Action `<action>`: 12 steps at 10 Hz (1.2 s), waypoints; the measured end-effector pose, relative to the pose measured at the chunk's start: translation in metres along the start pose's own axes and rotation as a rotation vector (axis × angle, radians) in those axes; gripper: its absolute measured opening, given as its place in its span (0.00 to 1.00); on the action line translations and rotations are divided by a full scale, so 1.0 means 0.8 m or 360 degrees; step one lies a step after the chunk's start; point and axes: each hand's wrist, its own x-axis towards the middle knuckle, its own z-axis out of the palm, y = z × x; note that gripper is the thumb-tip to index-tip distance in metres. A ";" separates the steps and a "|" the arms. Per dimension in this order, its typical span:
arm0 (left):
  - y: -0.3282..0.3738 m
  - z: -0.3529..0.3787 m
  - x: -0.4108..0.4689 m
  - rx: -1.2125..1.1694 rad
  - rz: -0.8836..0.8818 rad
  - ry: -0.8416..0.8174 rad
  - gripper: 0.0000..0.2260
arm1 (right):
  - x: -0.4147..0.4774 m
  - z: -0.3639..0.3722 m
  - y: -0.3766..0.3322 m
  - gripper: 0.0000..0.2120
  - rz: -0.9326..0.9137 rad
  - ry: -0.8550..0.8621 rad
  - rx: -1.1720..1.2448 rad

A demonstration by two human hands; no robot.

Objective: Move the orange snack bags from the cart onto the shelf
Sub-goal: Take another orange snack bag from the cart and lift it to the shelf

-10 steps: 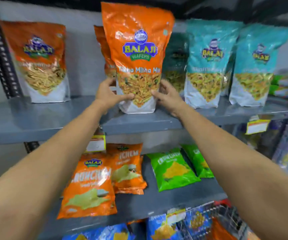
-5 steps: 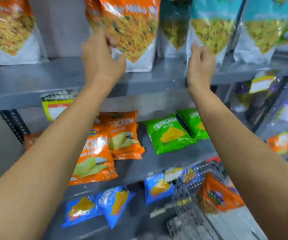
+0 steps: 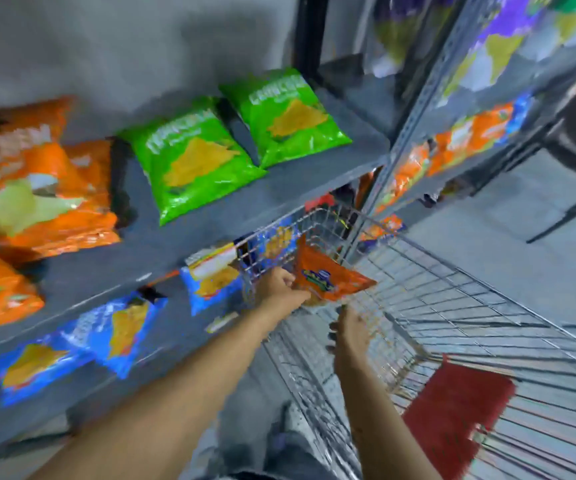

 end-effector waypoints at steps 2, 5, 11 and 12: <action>-0.038 0.070 0.136 0.0307 -0.0424 -0.0153 0.30 | 0.140 0.028 0.064 0.29 0.0079 -0.0179 -0.0338; -0.073 0.125 0.236 0.0434 -0.0005 -0.0191 0.17 | 0.300 0.055 0.092 0.33 -0.0544 -0.0729 -0.0987; 0.004 0.016 0.105 -0.0137 0.0409 -0.0242 0.30 | 0.134 -0.053 -0.056 0.21 -0.0788 -0.0984 -0.0099; 0.029 -0.056 0.039 -0.0347 0.0661 -0.0222 0.33 | 0.056 -0.050 -0.091 0.19 -0.0994 -0.1034 0.0047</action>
